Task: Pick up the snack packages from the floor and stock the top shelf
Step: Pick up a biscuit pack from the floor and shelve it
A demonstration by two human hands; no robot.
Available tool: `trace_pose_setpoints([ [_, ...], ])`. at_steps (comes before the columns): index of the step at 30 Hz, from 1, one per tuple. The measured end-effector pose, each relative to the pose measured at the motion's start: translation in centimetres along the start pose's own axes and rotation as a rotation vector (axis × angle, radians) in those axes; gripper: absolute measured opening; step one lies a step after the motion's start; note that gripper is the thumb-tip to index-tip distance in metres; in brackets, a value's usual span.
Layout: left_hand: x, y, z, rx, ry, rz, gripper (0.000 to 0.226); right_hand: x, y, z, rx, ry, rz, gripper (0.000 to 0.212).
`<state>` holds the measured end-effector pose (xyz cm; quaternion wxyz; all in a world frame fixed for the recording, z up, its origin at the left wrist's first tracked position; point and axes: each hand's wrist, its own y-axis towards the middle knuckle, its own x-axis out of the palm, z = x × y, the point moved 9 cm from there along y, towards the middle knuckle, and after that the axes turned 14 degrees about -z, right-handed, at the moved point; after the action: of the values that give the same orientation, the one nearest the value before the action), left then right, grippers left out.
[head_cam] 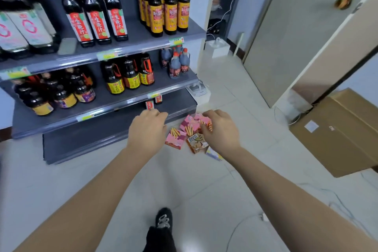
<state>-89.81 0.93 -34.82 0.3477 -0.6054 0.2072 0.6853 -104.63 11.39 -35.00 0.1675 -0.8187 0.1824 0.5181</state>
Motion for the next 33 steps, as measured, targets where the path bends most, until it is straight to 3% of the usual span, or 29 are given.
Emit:
trace_pose_setpoints([
  [15,7.3,26.6,8.7,0.177,0.052,-0.18,0.024,0.2,19.6,18.6,0.255,-0.042,-0.172,0.036],
  [21,13.3,35.1,9.4,0.133,0.025,-0.306,0.039,3.8,26.5,25.8,0.286,0.001,-0.275,0.035],
  [33,33.4,48.1,8.9,-0.074,-0.08,-0.527,0.026,18.1,38.9,39.1,0.308,0.033,-0.534,0.035],
])
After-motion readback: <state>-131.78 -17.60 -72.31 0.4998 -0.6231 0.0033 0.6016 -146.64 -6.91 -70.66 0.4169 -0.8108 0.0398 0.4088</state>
